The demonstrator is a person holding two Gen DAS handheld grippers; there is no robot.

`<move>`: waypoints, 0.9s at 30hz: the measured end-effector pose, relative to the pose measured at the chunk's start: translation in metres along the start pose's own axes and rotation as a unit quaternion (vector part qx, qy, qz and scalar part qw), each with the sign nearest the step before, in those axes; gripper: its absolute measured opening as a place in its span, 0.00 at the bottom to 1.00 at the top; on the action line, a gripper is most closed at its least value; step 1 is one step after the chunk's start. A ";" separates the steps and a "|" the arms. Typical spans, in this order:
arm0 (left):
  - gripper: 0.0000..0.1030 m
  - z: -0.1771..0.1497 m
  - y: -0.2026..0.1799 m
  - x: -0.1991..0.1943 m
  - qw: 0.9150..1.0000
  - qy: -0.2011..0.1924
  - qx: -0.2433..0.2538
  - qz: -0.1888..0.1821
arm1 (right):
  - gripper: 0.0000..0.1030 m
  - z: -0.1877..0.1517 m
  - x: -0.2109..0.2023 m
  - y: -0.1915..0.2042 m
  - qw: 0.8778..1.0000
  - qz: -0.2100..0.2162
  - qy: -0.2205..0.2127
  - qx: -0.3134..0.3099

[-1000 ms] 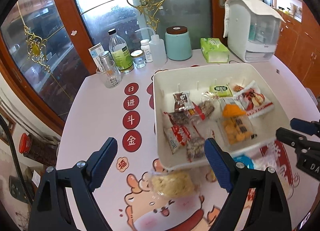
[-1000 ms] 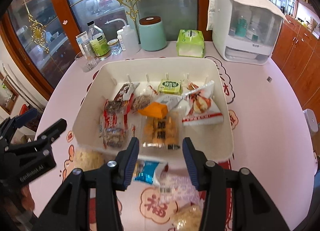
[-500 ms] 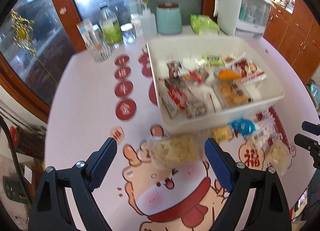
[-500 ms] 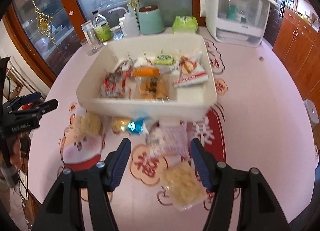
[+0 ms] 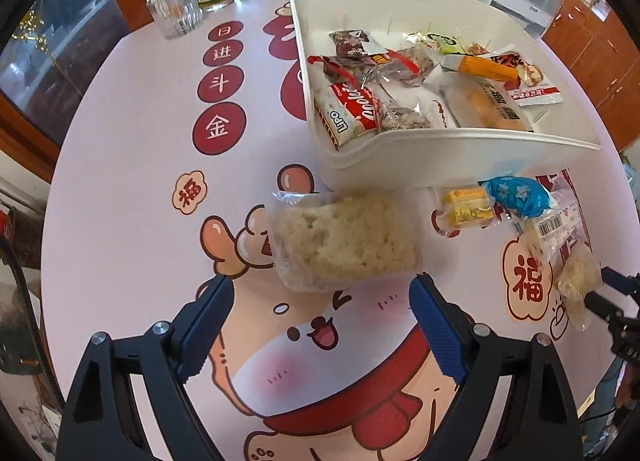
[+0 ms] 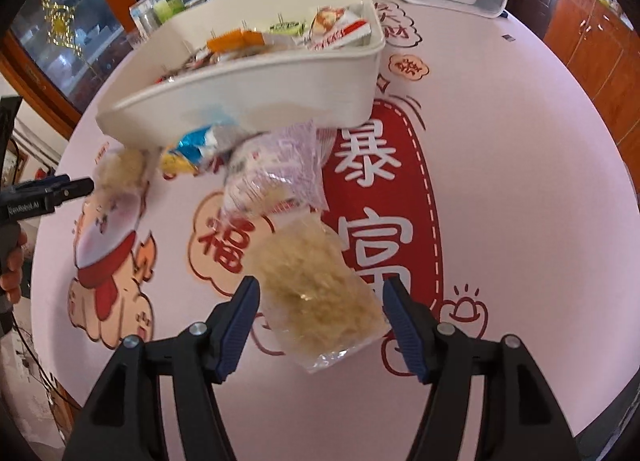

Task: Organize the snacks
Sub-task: 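Grasp a clear bread-floss bag with the left tool while the right tool grasps another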

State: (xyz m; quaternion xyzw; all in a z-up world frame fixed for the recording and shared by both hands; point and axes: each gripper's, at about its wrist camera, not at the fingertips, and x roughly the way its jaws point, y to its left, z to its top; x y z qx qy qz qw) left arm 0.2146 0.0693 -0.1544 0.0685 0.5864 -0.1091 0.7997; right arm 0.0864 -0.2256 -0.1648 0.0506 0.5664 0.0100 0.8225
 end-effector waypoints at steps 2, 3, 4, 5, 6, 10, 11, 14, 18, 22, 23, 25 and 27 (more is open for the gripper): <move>0.86 0.001 -0.001 0.005 1.000 0.002 -0.004 -0.001 | 0.64 0.000 0.004 0.003 1.000 0.002 0.004 -0.009; 0.86 0.003 -0.002 0.006 1.000 0.003 -0.006 -0.001 | 0.64 0.000 0.006 0.006 1.000 0.002 0.004 -0.016; 0.86 0.005 -0.002 0.009 1.000 0.005 -0.009 -0.003 | 0.65 0.001 0.007 0.009 1.000 0.001 0.004 -0.023; 0.86 0.007 -0.003 0.012 1.000 0.008 -0.011 -0.004 | 0.65 0.001 0.009 0.010 1.000 0.001 0.005 -0.030; 0.86 0.008 -0.004 0.014 1.000 0.009 -0.014 -0.004 | 0.65 0.000 0.011 0.013 0.999 -0.001 0.008 -0.037; 0.86 0.018 -0.012 0.027 1.000 0.018 -0.017 0.005 | 0.65 -0.001 0.021 0.018 0.998 -0.009 0.018 -0.053; 0.86 0.020 -0.014 0.031 1.000 0.020 -0.017 0.013 | 0.65 -0.002 0.023 0.019 0.998 -0.007 0.020 -0.054; 0.86 0.027 -0.019 0.038 0.999 0.024 -0.022 0.023 | 0.65 -0.003 0.027 0.020 0.998 -0.002 0.025 -0.053; 0.90 0.035 -0.026 0.048 0.998 0.025 -0.025 0.044 | 0.65 -0.002 0.032 0.017 0.999 0.003 0.024 -0.049; 0.96 0.040 -0.029 0.055 0.998 0.023 -0.029 0.056 | 0.65 -0.002 0.034 0.011 0.999 0.009 0.023 -0.046; 0.97 0.041 -0.030 0.056 0.998 0.021 -0.030 0.058 | 0.63 -0.003 0.034 0.009 0.999 0.010 0.022 -0.046; 0.99 0.040 -0.032 0.058 0.998 0.019 -0.033 0.060 | 0.59 -0.003 0.034 0.007 0.999 0.012 0.021 -0.049; 1.00 0.040 -0.031 0.059 0.998 0.018 -0.037 0.056 | 0.55 -0.004 0.037 0.002 0.998 0.014 0.019 -0.054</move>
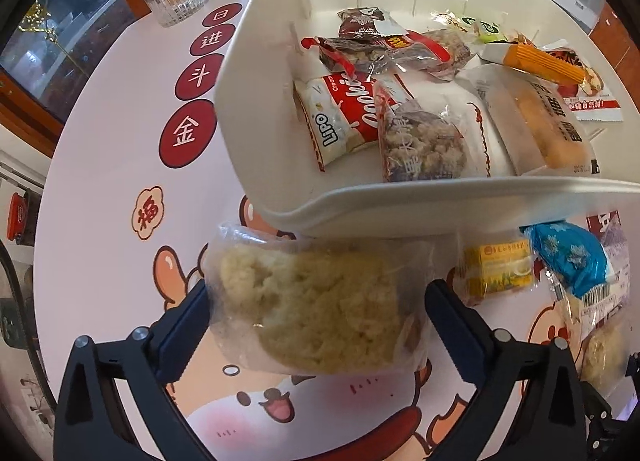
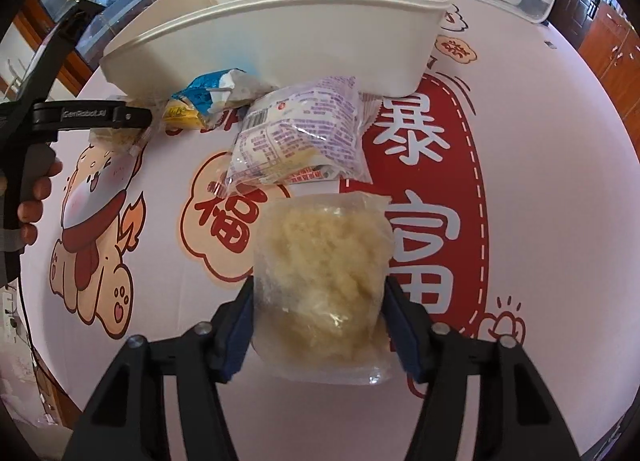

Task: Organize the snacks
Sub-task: 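Grasp a clear bread-floss bag with the left tool while the right tool grasps another, then lift both bread-floss bags and carry them over the tray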

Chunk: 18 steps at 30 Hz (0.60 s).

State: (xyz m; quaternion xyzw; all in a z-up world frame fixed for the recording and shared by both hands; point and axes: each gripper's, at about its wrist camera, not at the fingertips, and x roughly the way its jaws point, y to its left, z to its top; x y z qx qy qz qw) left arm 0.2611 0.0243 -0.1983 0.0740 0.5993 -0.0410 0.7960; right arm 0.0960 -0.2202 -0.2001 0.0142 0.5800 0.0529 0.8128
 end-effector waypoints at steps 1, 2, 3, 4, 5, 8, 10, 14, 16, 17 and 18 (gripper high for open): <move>1.00 0.000 0.001 0.001 1.000 0.000 -0.004 -0.001 | 0.53 -0.001 0.000 0.001 1.000 0.000 -0.001 -0.002; 1.00 0.000 0.001 0.002 1.000 -0.001 -0.007 -0.003 | 0.50 -0.001 0.001 0.001 1.000 -0.003 -0.003 -0.006; 1.00 0.000 0.001 0.002 1.000 -0.001 -0.011 -0.004 | 0.47 -0.001 0.001 0.001 1.000 -0.004 -0.004 -0.009; 1.00 -0.001 0.000 0.002 1.000 -0.003 -0.012 -0.005 | 0.47 -0.002 0.001 0.005 1.000 -0.004 -0.004 -0.010; 1.00 -0.001 0.001 0.003 1.000 -0.004 -0.012 -0.006 | 0.45 -0.001 0.001 0.006 1.000 -0.004 -0.005 -0.011; 0.99 -0.004 0.003 0.005 1.000 -0.006 -0.006 -0.007 | 0.42 0.000 -0.003 0.013 1.000 -0.007 -0.007 -0.018; 0.93 -0.008 0.004 0.002 1.000 -0.016 -0.007 -0.012 | 0.40 0.001 -0.003 0.019 1.000 -0.012 -0.010 -0.025; 0.76 -0.018 0.002 -0.006 0.999 -0.035 -0.002 -0.007 | 0.38 0.001 -0.004 0.026 1.000 -0.013 -0.012 -0.026; 0.76 -0.026 0.001 -0.009 0.999 -0.039 0.000 -0.004 | 0.38 0.000 -0.005 0.030 1.000 -0.008 -0.013 -0.025; 0.75 -0.032 0.001 -0.011 0.999 -0.040 -0.003 -0.006 | 0.38 -0.001 -0.006 0.032 1.000 -0.007 -0.015 -0.024; 0.75 -0.037 0.002 -0.014 0.999 -0.040 -0.006 -0.008 | 0.38 -0.002 -0.008 0.034 1.000 -0.004 -0.017 -0.023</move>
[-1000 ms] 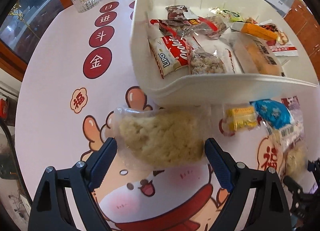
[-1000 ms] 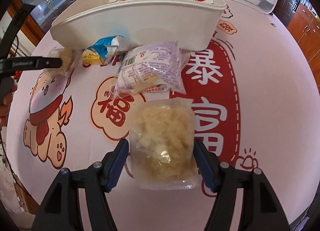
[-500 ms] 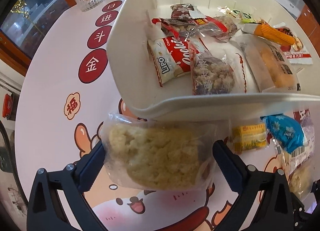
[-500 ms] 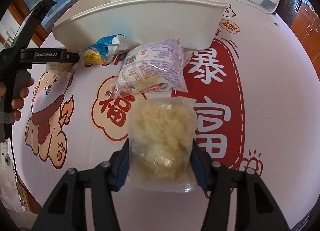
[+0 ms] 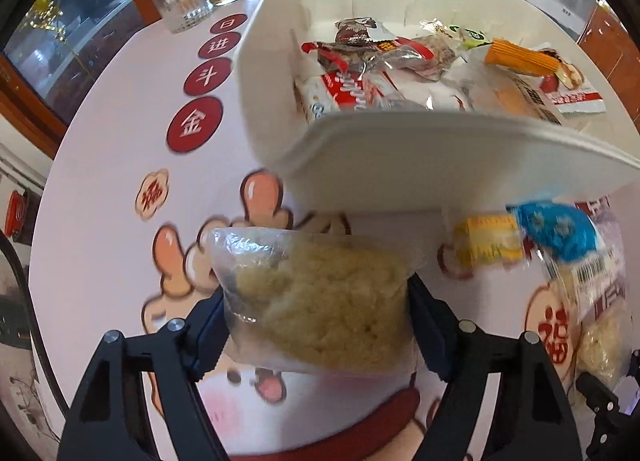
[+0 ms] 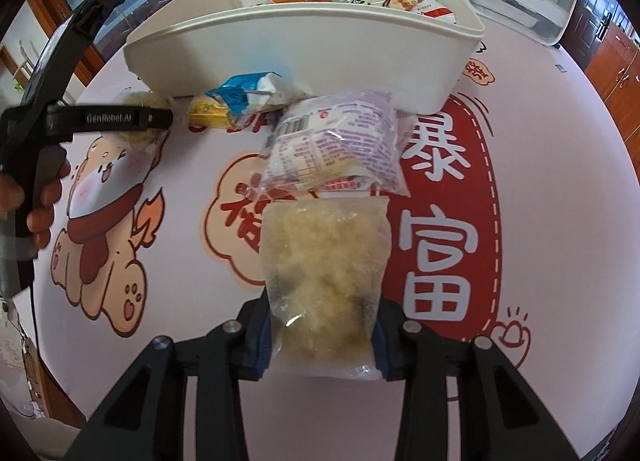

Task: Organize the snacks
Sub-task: 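Lift both bread-floss bags and carry them over the tray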

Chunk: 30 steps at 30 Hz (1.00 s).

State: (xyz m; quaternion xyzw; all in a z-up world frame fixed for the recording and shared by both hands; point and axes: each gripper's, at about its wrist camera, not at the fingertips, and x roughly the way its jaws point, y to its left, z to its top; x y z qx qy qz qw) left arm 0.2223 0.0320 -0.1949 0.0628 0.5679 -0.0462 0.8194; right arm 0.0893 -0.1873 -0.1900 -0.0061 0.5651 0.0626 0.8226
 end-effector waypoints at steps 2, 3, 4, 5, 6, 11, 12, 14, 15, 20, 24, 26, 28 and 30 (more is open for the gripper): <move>0.75 -0.012 0.003 -0.010 1.000 -0.002 -0.007 -0.005 | 0.38 -0.001 -0.005 0.005 1.000 0.007 -0.005 0.002; 0.75 -0.020 0.004 -0.019 1.000 -0.006 -0.008 -0.009 | 0.38 -0.002 -0.009 0.007 1.000 0.010 -0.009 0.003; 0.75 -0.026 0.005 -0.027 1.000 -0.009 -0.008 -0.012 | 0.38 0.000 -0.012 0.007 1.000 0.012 -0.011 0.004; 0.75 -0.032 0.005 -0.035 1.000 -0.014 -0.007 -0.017 | 0.38 0.000 -0.016 0.010 1.000 0.016 -0.015 0.004; 0.75 -0.034 0.005 -0.042 1.000 -0.018 -0.006 -0.021 | 0.38 0.001 -0.021 0.012 1.000 0.020 -0.019 0.005; 0.75 -0.043 -0.006 -0.096 0.997 -0.060 0.018 -0.049 | 0.38 0.018 -0.047 0.019 0.998 0.042 -0.044 0.014; 0.75 -0.040 -0.008 -0.108 0.996 -0.069 0.022 -0.056 | 0.38 0.024 -0.056 0.019 0.997 0.047 -0.054 0.017; 0.75 -0.035 -0.009 -0.126 0.994 -0.088 0.030 -0.065 | 0.38 0.037 -0.070 0.014 0.996 0.054 -0.067 0.020; 0.75 -0.029 -0.011 -0.137 0.992 -0.100 0.034 -0.066 | 0.38 0.045 -0.080 0.012 0.995 0.058 -0.078 0.021; 0.75 0.021 -0.014 -0.184 0.983 -0.162 0.056 -0.065 | 0.38 0.091 -0.133 0.002 0.989 0.068 -0.127 0.021; 0.76 0.064 -0.017 -0.214 0.975 -0.205 0.072 -0.046 | 0.38 0.133 -0.173 -0.010 0.985 0.053 -0.166 0.022; 0.76 0.080 -0.021 -0.222 0.972 -0.219 0.078 -0.036 | 0.38 0.149 -0.183 -0.013 0.983 0.043 -0.175 0.023; 0.76 0.098 -0.026 -0.227 0.969 -0.230 0.084 -0.023 | 0.38 0.169 -0.192 -0.017 0.982 0.035 -0.185 0.029; 0.76 0.112 -0.029 -0.226 0.969 -0.232 0.084 -0.015 | 0.38 0.186 -0.195 -0.022 0.981 0.029 -0.190 0.035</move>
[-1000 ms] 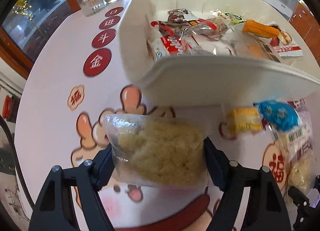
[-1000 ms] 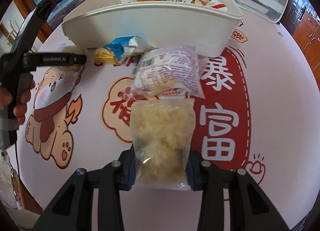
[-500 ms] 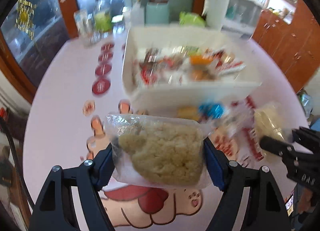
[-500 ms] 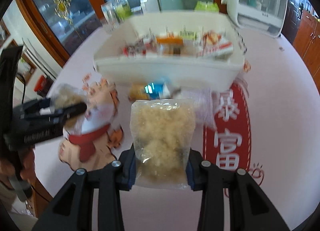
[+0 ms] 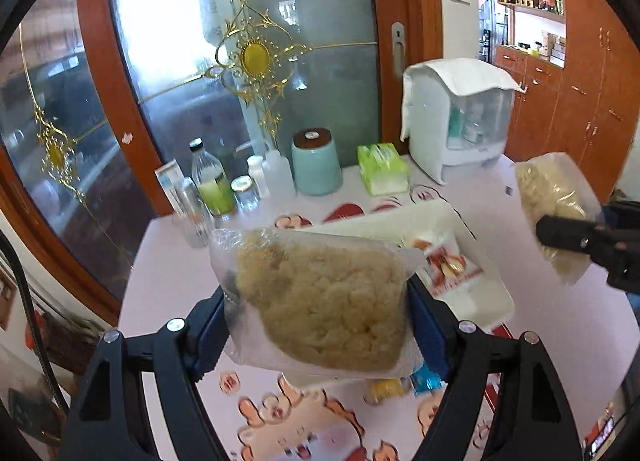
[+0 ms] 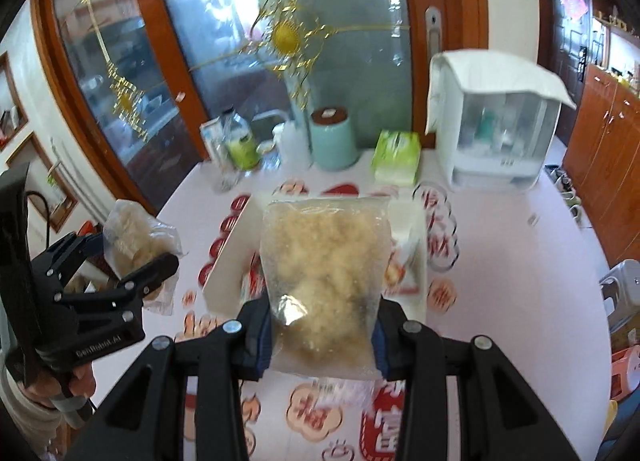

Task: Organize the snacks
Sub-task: 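Lift both bread-floss bags and carry them over the tray, then open both tools to drop the bread-floss bags into the tray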

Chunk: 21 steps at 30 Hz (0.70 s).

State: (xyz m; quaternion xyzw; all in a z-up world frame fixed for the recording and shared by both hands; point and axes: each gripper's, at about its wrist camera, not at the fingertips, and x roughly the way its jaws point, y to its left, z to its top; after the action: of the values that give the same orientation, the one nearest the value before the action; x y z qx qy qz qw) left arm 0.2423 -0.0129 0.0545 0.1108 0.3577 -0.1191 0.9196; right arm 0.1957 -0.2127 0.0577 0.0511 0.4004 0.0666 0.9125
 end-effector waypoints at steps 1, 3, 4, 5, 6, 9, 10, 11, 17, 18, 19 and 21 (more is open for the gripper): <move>0.76 0.007 0.000 0.004 1.000 0.002 -0.003 0.000 | 0.38 0.006 0.002 -0.002 1.000 -0.003 -0.001 0.004; 0.76 0.018 0.002 0.016 1.000 0.008 -0.009 -0.004 | 0.38 0.018 0.010 -0.007 1.000 -0.006 0.001 0.016; 0.76 0.022 0.002 0.023 1.000 0.011 -0.012 -0.005 | 0.38 0.023 0.016 -0.010 1.000 -0.006 0.002 0.021; 0.76 0.023 0.002 0.028 1.000 0.013 -0.015 -0.006 | 0.38 0.025 0.020 -0.012 1.000 -0.007 0.003 0.024; 0.76 0.025 0.003 0.034 1.000 0.015 -0.018 -0.005 | 0.38 0.029 0.028 -0.015 0.999 -0.010 0.007 0.032; 0.76 0.025 0.002 0.054 0.999 0.024 -0.029 -0.011 | 0.38 0.030 0.048 -0.021 0.999 -0.009 0.021 0.048; 0.76 0.024 0.001 0.061 0.999 0.030 -0.034 -0.014 | 0.38 0.030 0.055 -0.023 0.998 -0.008 0.028 0.053; 0.76 0.022 0.001 0.068 0.998 0.037 -0.038 -0.017 | 0.38 0.029 0.061 -0.023 0.998 -0.009 0.033 0.054; 0.77 0.010 -0.002 0.101 0.997 0.062 -0.051 -0.015 | 0.38 0.025 0.093 -0.023 0.996 -0.013 0.058 0.061; 0.77 0.008 -0.003 0.105 0.996 0.066 -0.052 -0.013 | 0.38 0.024 0.098 -0.024 0.996 -0.014 0.061 0.061; 0.78 0.006 -0.003 0.110 0.996 0.071 -0.052 -0.012 | 0.39 0.024 0.103 -0.024 0.996 -0.015 0.065 0.061; 0.83 0.004 -0.005 0.118 0.995 0.083 -0.049 -0.009 | 0.39 0.023 0.113 -0.025 0.995 -0.016 0.073 0.063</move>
State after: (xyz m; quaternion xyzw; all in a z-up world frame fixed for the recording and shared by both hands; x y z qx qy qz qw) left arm 0.3277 -0.0354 -0.0243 0.0716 0.4392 -0.1003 0.8899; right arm 0.2900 -0.2198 -0.0124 0.0972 0.4705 0.0297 0.8765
